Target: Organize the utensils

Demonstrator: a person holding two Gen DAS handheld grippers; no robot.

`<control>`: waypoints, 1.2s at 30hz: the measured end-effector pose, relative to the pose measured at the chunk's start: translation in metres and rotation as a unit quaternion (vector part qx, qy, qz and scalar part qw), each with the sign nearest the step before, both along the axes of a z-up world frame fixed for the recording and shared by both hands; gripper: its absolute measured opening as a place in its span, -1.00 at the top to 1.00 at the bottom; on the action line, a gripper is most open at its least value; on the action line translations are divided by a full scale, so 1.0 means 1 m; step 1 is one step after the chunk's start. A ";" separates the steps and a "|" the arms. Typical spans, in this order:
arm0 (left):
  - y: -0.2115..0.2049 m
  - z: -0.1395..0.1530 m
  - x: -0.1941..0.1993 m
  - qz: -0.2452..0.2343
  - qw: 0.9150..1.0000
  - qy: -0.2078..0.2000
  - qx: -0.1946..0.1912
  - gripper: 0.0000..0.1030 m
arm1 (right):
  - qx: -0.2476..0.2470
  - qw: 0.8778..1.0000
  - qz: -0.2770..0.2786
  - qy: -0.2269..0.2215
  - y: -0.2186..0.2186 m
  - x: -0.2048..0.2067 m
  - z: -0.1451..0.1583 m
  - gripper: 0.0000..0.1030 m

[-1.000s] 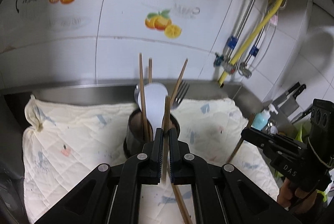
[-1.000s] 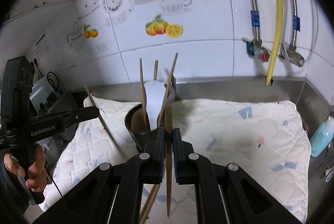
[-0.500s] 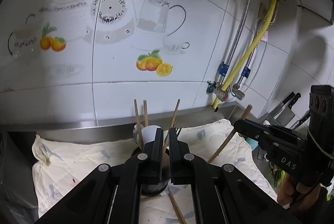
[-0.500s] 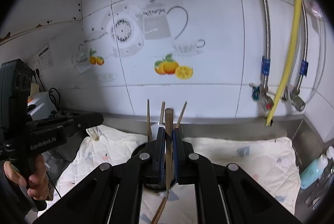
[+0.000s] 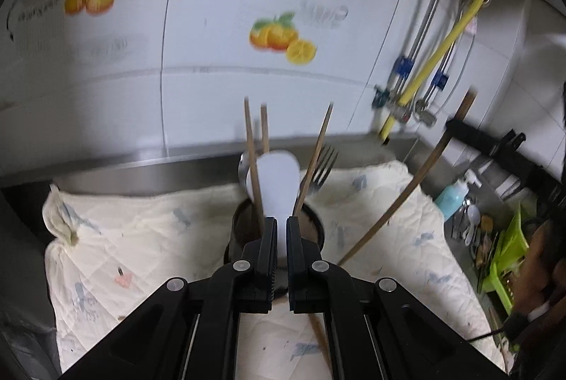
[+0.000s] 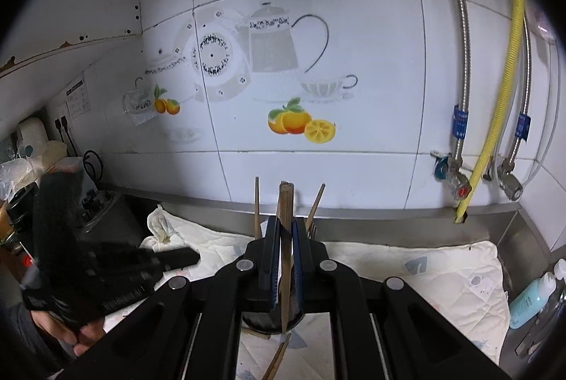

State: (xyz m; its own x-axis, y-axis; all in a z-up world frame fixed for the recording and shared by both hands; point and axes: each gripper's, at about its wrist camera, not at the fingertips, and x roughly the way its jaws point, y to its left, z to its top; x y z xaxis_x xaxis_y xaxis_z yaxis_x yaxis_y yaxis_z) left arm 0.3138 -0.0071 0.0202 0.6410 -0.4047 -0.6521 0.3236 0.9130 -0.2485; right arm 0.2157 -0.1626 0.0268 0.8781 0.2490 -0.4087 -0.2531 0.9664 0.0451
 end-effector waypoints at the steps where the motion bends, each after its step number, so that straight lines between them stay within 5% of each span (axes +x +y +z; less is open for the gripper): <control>1: 0.000 -0.006 0.000 -0.002 1.000 0.006 0.002 0.91 | 0.001 1.000 0.001 0.000 0.001 0.001 0.001 0.82; 14: -0.012 -0.104 -0.005 -0.064 0.992 0.100 0.043 0.91 | 0.006 1.000 0.000 -0.022 0.012 0.010 0.023 0.82; 20: 0.000 -0.134 0.008 -0.058 0.989 0.125 0.048 0.90 | 0.007 1.000 -0.008 -0.021 0.015 0.008 0.022 0.82; 36: 0.029 -0.150 0.005 0.004 0.989 0.140 0.057 0.88 | -0.003 0.999 0.016 -0.043 0.023 0.013 0.035 0.82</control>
